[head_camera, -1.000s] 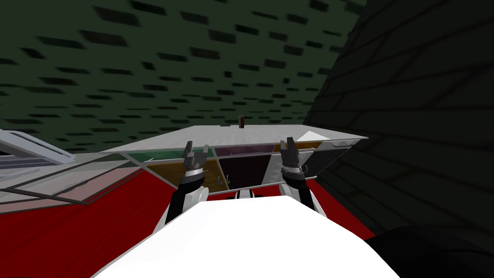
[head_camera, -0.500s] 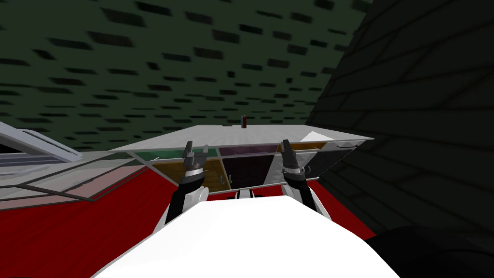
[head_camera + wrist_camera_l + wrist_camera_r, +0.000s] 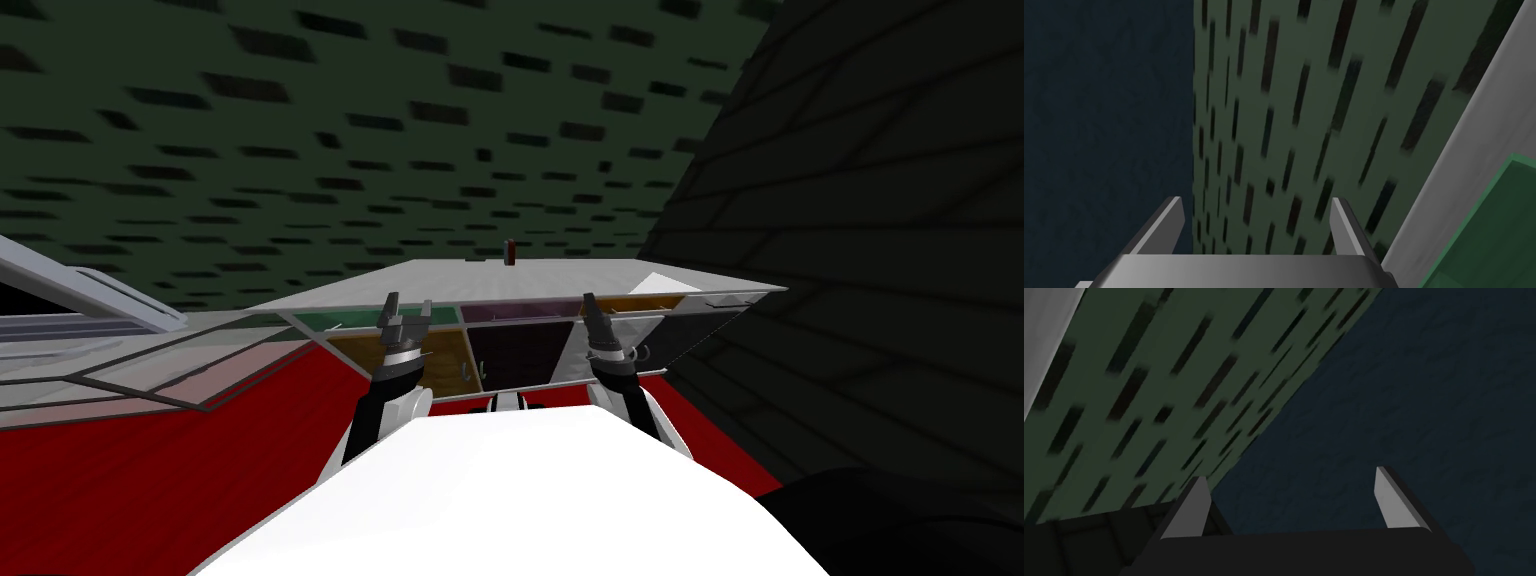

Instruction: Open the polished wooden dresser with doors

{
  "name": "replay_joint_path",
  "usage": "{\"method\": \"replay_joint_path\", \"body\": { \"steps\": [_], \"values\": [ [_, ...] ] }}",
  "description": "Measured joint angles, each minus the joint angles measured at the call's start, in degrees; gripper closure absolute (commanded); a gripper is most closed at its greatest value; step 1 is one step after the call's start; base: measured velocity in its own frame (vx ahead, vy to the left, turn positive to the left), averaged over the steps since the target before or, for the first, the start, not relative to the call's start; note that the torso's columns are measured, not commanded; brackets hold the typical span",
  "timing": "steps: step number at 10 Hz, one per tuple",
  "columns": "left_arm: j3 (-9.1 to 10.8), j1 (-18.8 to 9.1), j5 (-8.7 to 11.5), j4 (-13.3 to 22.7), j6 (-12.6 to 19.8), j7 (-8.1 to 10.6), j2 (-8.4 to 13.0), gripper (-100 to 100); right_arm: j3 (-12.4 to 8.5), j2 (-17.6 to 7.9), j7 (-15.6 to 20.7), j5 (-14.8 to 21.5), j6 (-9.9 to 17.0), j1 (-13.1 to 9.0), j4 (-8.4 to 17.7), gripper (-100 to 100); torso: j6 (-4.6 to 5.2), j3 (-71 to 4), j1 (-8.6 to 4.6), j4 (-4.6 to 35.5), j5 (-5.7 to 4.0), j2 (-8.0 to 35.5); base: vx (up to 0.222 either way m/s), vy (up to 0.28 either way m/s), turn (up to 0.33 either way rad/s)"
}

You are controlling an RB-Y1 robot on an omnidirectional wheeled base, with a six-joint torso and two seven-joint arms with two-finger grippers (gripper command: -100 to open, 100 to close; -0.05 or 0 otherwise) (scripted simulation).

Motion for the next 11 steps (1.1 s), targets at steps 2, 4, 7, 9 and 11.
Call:
{"method": "replay_joint_path", "body": {
  "steps": [2,4,7,9,11],
  "values": [
    [0.0,0.0,0.0,0.0,0.0,0.0,0.0,0,-0.6,-0.22,3.12,0.29,-0.73,0.11,0.89,-100,0.0,0.0,0.05,0.0,0.01,0.01,0.006,0.065,0.027],
    [0.0,0.0,0.0,0.0,0.0,0.0,0.0,0,-1.64,-0.6,6.33,0.36,-1.59,0.13,1.97,-100,0.0,0.03,0.0,0.01,0.0,0.05,-0.005,0.062,0.027],
    [0.0,0.0,0.0,0.0,0.0,0.0,0.0,0,-2.89,-0.93,11.22,0.59,-2.68,0.23,3.3,-100,0.01,0.0,-0.04,0.0,0.0,0.0,0.004,0.05,0.019],
    [0.0,0.0,0.0,0.0,0.0,0.0,0.0,0,-3.42,-1.0,13.92,0.78,-3.19,0.4,3.83,-100,0.0,0.02,-0.02,0.01,-0.01,0.03,0.001,0.049,0.033],
    [0.0,0.0,0.0,0.0,0.0,0.0,0.0,0,-4.52,-1.27,17.17,0.9,-4.13,0.29,5.19,-100,0.0,0.0,0.1,0.0,0.03,0.0,0.009,0.073,0.031]
  ]
}}
